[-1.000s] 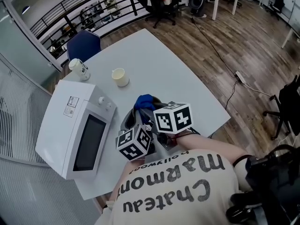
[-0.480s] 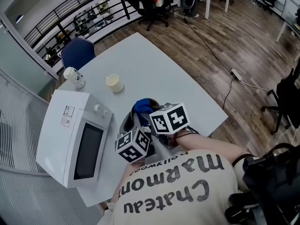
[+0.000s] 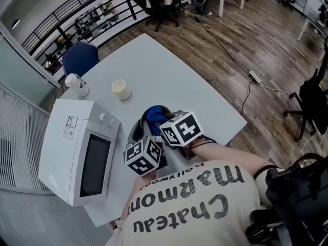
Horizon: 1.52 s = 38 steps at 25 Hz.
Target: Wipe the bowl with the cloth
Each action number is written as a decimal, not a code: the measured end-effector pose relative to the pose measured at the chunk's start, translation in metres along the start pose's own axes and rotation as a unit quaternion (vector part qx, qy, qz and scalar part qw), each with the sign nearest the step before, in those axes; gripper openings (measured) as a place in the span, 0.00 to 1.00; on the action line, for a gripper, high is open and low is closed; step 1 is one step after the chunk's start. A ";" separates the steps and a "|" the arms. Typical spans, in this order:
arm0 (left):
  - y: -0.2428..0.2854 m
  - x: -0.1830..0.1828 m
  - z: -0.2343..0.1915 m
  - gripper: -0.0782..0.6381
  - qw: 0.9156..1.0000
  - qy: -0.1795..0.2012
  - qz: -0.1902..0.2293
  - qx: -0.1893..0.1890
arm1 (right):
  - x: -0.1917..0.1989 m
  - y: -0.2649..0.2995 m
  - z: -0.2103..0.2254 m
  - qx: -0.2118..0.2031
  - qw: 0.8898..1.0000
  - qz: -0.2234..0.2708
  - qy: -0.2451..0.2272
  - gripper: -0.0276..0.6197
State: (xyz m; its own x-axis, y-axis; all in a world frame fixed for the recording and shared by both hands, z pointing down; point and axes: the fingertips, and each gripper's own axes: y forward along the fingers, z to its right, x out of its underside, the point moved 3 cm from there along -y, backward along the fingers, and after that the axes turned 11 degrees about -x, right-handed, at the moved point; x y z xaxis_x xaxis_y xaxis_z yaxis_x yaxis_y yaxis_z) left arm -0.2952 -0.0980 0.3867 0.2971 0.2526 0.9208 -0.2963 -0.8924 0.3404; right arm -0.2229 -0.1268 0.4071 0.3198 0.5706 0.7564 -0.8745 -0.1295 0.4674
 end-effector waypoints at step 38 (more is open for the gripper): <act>0.009 0.009 -0.002 0.15 0.996 -0.080 -0.027 0.006 | -0.018 -0.011 -0.021 -0.081 0.991 0.100 0.032 0.13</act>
State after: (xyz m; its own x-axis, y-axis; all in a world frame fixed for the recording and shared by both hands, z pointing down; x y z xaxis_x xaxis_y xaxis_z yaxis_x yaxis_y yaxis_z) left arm -0.2971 -0.1035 0.3982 0.4531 0.2384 0.8590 -0.2653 -0.8839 0.3852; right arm -0.2263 -0.1188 0.3788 0.1149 0.5979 0.7933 -0.9669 -0.1158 0.2274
